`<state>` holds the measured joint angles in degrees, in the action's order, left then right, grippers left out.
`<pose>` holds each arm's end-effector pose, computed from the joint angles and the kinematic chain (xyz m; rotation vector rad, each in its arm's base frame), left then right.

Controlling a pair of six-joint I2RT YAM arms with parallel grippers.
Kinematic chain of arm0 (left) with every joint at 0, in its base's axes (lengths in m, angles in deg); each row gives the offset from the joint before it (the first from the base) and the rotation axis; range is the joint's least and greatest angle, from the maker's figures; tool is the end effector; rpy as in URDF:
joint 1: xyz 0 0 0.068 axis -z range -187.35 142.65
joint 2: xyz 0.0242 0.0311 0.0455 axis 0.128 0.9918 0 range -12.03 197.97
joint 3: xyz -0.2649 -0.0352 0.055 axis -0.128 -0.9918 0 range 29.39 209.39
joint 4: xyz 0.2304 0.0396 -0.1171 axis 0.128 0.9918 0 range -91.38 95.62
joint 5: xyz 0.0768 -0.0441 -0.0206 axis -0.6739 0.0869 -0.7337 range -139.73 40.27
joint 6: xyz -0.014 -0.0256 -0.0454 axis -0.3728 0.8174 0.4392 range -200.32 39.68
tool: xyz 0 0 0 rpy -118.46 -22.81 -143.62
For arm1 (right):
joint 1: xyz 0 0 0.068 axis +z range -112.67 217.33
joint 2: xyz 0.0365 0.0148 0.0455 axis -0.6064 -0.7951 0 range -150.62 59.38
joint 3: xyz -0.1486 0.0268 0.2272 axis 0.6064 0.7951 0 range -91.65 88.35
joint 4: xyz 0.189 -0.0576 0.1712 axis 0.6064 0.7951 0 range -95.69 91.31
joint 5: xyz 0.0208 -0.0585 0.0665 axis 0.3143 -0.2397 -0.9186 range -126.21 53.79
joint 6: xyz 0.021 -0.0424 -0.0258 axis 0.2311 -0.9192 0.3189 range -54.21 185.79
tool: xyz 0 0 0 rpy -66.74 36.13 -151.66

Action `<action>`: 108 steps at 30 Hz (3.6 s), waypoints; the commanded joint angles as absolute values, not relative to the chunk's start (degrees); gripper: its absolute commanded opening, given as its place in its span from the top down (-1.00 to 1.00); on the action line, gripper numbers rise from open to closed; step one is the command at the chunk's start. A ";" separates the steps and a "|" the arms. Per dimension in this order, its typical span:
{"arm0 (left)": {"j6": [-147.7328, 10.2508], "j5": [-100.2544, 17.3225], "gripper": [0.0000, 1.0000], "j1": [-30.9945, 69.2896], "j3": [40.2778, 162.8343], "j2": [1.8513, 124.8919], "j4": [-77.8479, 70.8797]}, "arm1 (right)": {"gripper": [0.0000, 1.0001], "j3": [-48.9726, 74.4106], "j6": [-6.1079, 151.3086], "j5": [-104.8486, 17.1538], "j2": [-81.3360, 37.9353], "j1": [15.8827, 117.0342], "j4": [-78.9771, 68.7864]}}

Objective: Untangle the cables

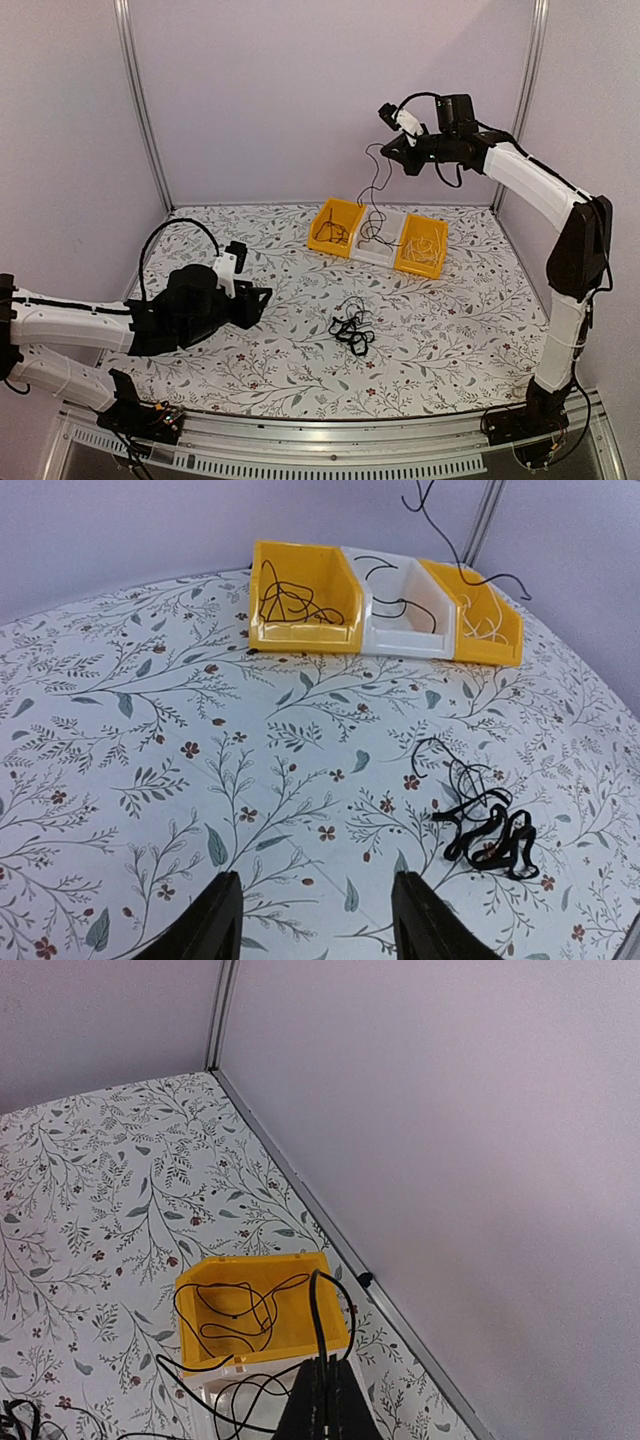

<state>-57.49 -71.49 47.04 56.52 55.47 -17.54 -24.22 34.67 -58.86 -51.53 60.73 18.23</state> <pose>0.1518 -0.1892 0.2004 0.3016 1.9730 -0.5018 0.4134 0.1939 0.3868 -1.1100 1.5901 0.2973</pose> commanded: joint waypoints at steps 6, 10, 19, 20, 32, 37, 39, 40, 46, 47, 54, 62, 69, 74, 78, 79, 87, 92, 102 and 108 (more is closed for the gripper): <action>-55.57 -73.10 -0.07 47.59 55.91 52.70 -14.55 | 1.00 -21.88 34.79 -55.15 -57.41 59.40 14.27; -55.07 -73.52 -0.07 47.59 55.92 52.00 -13.66 | 1.00 -21.95 34.66 -52.54 -60.62 58.60 13.28; -52.89 -73.98 -0.08 47.65 55.32 51.27 -12.03 | 1.00 -19.28 31.07 -53.28 -65.69 58.52 16.21; -52.71 -73.98 -0.07 47.71 55.26 51.23 -11.94 | 1.00 -18.84 30.91 -53.44 -65.95 58.64 16.72; -51.43 -74.25 -0.07 47.71 54.70 51.23 -11.84 | 1.00 -17.82 29.51 -53.25 -70.52 61.27 23.31; -51.17 -74.16 -0.07 47.73 54.66 51.42 -11.96 | 1.00 -18.41 29.29 -51.48 -72.19 62.32 23.94; -50.85 -74.09 -0.07 47.69 54.70 51.50 -11.95 | 1.00 -19.78 29.63 -49.89 -73.17 62.46 24.45; -50.75 -74.04 -0.07 47.68 54.70 51.51 -12.01 | 1.00 -20.69 29.78 -49.17 -74.12 62.47 24.83; -49.97 -73.96 -0.07 47.91 54.95 51.64 -12.02 | 1.00 -25.20 29.86 -45.56 -78.04 62.67 27.42; -49.61 -74.05 -0.07 47.95 54.96 51.68 -12.02 | 1.00 -25.42 29.80 -45.17 -78.43 62.72 27.66; -49.28 -74.07 -0.08 48.03 54.75 51.72 -12.10 | 0.74 -26.03 29.27 -43.67 -75.81 64.17 32.05; -50.77 -73.24 -0.07 48.09 54.65 53.17 -13.41 | 0.22 -17.17 33.90 -38.01 -62.06 64.95 30.23; -51.80 -70.13 -0.07 48.11 55.49 55.82 -15.95 | 0.25 -2.79 31.87 -42.00 -49.92 68.30 25.63; -54.12 -66.66 -0.06 48.11 58.23 59.40 -17.04 | 0.48 1.39 28.73 -51.24 -48.28 72.01 27.29; -54.71 -65.48 -0.06 48.24 60.46 61.22 -15.71 | 0.53 1.00 28.60 -56.26 -51.21 75.20 29.86; -54.68 -65.48 -0.06 48.30 60.70 61.26 -15.40 | 0.53 0.77 28.53 -56.99 -51.96 75.89 30.32; -53.31 -66.48 -0.06 48.52 59.53 58.66 -13.38 | 0.47 -3.35 31.57 -56.41 -59.75 77.76 30.00; -51.57 -67.50 -0.06 48.46 57.86 56.55 -12.92 | 0.32 -4.57 28.89 -56.77 -63.21 78.93 29.80; -49.20 -69.36 -0.06 48.56 55.61 53.73 -12.33 | 0.25 -5.10 26.72 -57.90 -66.83 80.31 29.09; -48.30 -69.42 -0.05 48.56 55.23 53.47 -12.52 | 0.29 -5.72 27.49 -56.11 -68.87 80.94 27.09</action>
